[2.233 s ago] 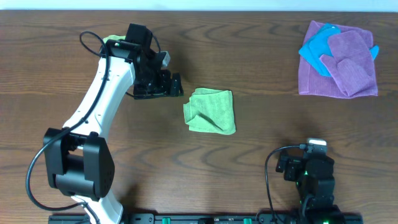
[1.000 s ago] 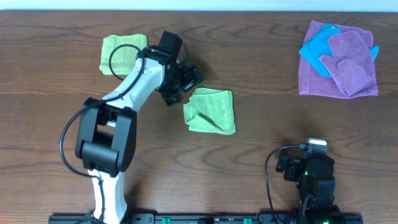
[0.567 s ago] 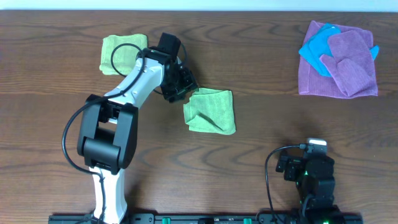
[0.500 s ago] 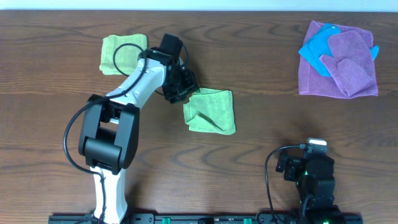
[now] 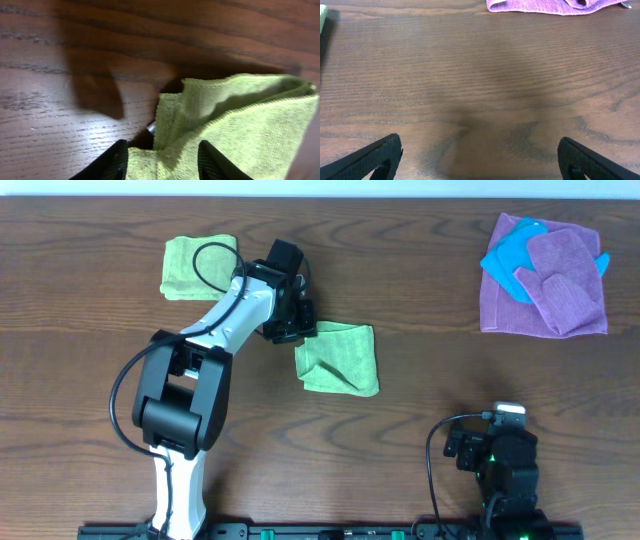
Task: Fold the cloth
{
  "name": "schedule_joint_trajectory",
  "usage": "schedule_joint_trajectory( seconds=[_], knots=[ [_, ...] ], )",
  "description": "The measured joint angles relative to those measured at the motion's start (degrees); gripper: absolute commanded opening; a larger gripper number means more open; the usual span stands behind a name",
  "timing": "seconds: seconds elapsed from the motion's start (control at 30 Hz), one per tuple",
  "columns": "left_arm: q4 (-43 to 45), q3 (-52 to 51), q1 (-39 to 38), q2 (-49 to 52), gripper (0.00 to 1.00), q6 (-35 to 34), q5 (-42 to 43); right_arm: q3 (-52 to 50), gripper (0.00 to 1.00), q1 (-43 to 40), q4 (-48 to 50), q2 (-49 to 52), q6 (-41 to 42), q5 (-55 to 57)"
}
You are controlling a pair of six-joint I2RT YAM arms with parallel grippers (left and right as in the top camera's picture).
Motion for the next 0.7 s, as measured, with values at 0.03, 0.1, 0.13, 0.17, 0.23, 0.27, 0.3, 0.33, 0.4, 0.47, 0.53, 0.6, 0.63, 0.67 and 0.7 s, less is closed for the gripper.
schedule_joint_trajectory(
  seconds=[0.03, 0.1, 0.13, 0.17, 0.23, 0.27, 0.3, 0.33, 0.4, 0.47, 0.53, 0.6, 0.63, 0.67, 0.7],
  knots=[
    [0.0, 0.0, 0.0, 0.0, 0.43, 0.7, -0.3, 0.0, 0.99, 0.0, 0.0, 0.0, 0.0, 0.0],
    [0.1, 0.0, 0.0, 0.0, 0.43, 2.2, -0.7, 0.0, 0.99, 0.0, 0.0, 0.0, 0.0, 0.0],
    [0.1, 0.0, 0.0, 0.0, 0.39, 3.0, -0.8, 0.0, 0.99, 0.0, 0.0, 0.0, 0.0, 0.0],
    [0.1, 0.0, 0.0, 0.0, 0.35, 3.7, -0.8, 0.0, 0.99, 0.0, 0.0, 0.0, 0.0, 0.0],
    [0.1, 0.0, -0.1, 0.0, 0.35, 5.0, -0.8, 0.0, 0.99, 0.0, 0.0, 0.0, 0.0, 0.0],
    [0.1, 0.0, -0.2, 0.0, 0.33, 5.6, -0.8, 0.0, 0.99, 0.0, 0.0, 0.0, 0.0, 0.0],
    [0.1, 0.0, -0.3, 0.0, 0.32, 6.0, -0.9, 0.0, 0.99, 0.0, 0.0, 0.0, 0.0, 0.0],
    [0.2, 0.0, -0.4, 0.0, 0.32, 6.4, -1.0, 0.0, 0.99, 0.0, 0.0, 0.0, 0.0, 0.0],
    [0.3, 0.0, -0.9, 0.0, 0.31, 7.2, -1.0, 0.0, 0.99, 0.0, 0.0, 0.0, 0.0, 0.0],
    [0.3, 0.0, -1.3, 0.0, 0.31, 7.7, -1.0, 0.0, 0.99, 0.0, 0.0, 0.0, 0.0, 0.0],
    [0.4, 0.0, -1.7, 0.0, 0.25, 7.9, -1.0, 0.0, 0.99, 0.0, 0.0, 0.0, 0.0, 0.0],
    [0.8, 0.0, -2.0, 0.0, 0.17, 8.2, -1.0, 0.0, 0.99, 0.0, 0.0, 0.0, 0.0, 0.0],
    [1.1, 0.0, -2.2, 0.0, 0.15, 8.4, -1.0, 0.0, 0.99, 0.0, 0.0, 0.0, 0.0, 0.0],
    [1.4, 0.0, -2.3, 0.0, 0.15, 8.8, -1.1, 0.0, 0.99, 0.0, 0.0, 0.0, 0.0, 0.0],
    [1.9, 0.0, -2.5, 0.0, 0.11, 9.2, -1.2, 0.0, 0.99, 0.0, 0.0, 0.0, 0.0, 0.0]
  ],
)
